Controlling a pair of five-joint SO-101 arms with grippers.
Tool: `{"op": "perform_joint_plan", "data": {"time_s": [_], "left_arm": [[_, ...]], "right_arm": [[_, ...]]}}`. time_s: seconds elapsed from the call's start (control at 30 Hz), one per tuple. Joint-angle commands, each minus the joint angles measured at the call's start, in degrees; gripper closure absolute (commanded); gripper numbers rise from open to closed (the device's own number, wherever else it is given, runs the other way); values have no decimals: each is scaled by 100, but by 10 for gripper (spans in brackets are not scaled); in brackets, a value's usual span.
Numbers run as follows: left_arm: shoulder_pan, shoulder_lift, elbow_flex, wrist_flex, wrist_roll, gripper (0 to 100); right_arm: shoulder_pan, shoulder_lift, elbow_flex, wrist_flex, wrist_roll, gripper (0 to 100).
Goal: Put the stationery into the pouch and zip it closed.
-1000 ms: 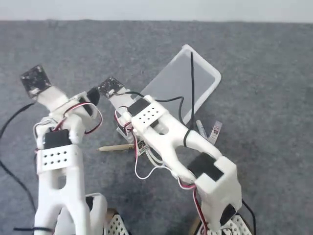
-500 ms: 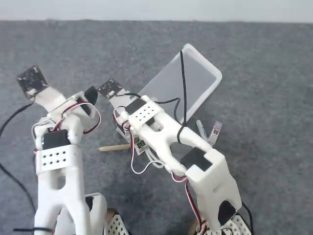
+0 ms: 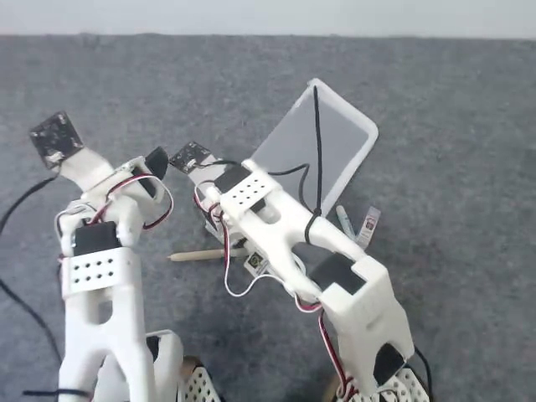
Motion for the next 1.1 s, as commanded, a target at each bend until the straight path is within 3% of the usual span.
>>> {"op": "perform_joint_plan", "data": {"time_s": [0.0, 0.6, 1.07], "left_arm": [[-9, -202, -374, -193, 70, 739], [53, -176, -374, -193, 70, 736], [1301, -176, -426, 35, -932, 735]], "right_arm": [[303, -725, -220, 338, 88, 992], [884, -3503, 2180, -189, 123, 992], [1015, -5569, 3270, -224, 457, 992]]}}
